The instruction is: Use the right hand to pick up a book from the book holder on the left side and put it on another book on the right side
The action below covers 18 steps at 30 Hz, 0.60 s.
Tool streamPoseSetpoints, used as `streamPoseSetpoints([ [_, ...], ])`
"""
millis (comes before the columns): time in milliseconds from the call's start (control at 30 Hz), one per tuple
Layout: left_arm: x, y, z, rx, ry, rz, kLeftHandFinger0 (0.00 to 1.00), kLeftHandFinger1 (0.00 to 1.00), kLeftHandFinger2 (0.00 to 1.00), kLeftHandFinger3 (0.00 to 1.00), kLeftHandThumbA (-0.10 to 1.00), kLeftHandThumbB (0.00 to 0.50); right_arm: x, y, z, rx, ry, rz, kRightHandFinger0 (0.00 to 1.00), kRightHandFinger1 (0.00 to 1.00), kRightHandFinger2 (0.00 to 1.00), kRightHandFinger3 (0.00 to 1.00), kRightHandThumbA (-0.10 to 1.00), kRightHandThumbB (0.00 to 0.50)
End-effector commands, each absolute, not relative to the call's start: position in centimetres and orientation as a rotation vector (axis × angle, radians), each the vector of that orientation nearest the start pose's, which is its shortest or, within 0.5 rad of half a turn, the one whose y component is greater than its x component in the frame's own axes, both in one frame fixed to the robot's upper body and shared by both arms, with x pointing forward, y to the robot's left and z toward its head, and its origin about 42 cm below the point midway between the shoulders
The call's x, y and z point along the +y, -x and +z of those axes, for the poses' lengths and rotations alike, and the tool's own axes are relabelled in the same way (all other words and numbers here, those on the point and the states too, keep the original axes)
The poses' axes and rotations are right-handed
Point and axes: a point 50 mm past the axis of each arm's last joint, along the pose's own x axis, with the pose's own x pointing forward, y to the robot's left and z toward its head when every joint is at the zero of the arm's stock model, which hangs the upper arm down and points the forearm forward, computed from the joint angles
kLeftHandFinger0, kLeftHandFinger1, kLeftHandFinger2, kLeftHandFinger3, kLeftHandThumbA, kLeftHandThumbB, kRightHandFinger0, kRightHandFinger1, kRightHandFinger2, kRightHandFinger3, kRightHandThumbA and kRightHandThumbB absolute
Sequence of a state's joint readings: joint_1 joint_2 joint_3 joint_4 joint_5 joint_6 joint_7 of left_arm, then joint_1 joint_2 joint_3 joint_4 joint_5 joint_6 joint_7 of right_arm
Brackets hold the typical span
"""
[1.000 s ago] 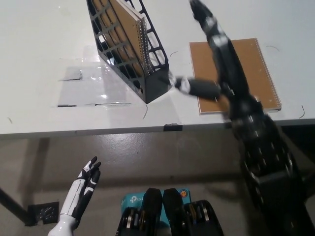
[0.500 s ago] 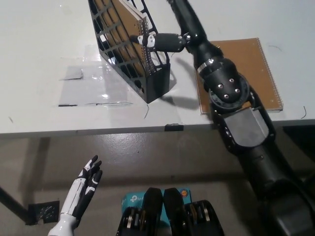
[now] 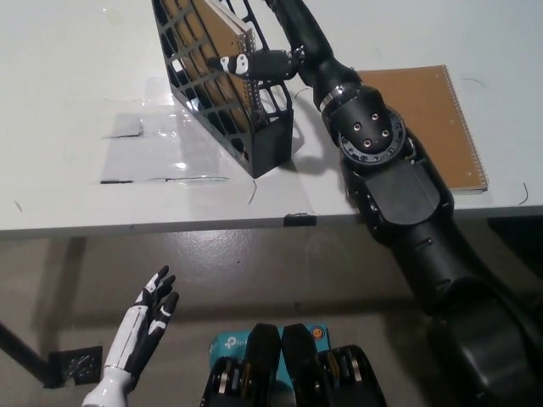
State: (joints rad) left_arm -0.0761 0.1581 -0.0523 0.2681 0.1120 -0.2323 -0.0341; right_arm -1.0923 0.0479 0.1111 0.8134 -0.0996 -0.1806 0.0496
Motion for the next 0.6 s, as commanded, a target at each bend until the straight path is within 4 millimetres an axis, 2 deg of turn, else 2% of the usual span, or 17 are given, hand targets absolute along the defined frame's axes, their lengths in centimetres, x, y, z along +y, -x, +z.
streamPoseSetpoints([
  [0, 25.1, -31.0, 7.5, -0.084, -0.288, -0.142, 0.98, 1.0, 1.0, 1.0, 0.89, 0.162, -2.8, -53.5, 37.8, -0.522, 0.173, 0.476, 1.0, 1.0, 1.0, 1.0, 1.0, 0.338],
  [67, 25.1, -31.0, 7.5, -0.087, -0.292, -0.142, 0.97, 1.0, 1.0, 1.0, 0.89, 0.157, -2.8, -53.4, 37.7, -0.517, 0.149, 0.487, 1.0, 1.0, 1.0, 1.0, 1.0, 0.342],
  [133, 25.1, -31.1, 7.5, -0.086, -0.295, -0.146, 0.97, 1.0, 1.0, 1.0, 0.89, 0.159, -2.7, -53.3, 37.5, -0.515, 0.138, 0.497, 1.0, 1.0, 1.0, 1.0, 1.0, 0.325],
  [300, 25.0, -31.0, 7.4, -0.09, -0.294, -0.146, 0.96, 1.0, 1.0, 1.0, 0.89, 0.161, -2.5, -53.3, 36.8, -0.491, 0.125, 0.515, 1.0, 1.0, 1.0, 1.0, 1.0, 0.348],
  [433, 25.0, -31.1, 7.5, -0.083, -0.301, -0.148, 0.96, 1.0, 1.0, 1.0, 0.9, 0.16, -2.3, -53.4, 36.2, -0.451, 0.079, 0.527, 1.0, 1.0, 1.0, 1.0, 1.0, 0.313],
  [567, 25.0, -31.1, 7.5, -0.083, -0.3, -0.148, 0.95, 1.0, 1.0, 1.0, 0.89, 0.155, -2.1, -53.5, 35.7, -0.426, 0.043, 0.53, 1.0, 1.0, 1.0, 1.0, 1.0, 0.314],
])
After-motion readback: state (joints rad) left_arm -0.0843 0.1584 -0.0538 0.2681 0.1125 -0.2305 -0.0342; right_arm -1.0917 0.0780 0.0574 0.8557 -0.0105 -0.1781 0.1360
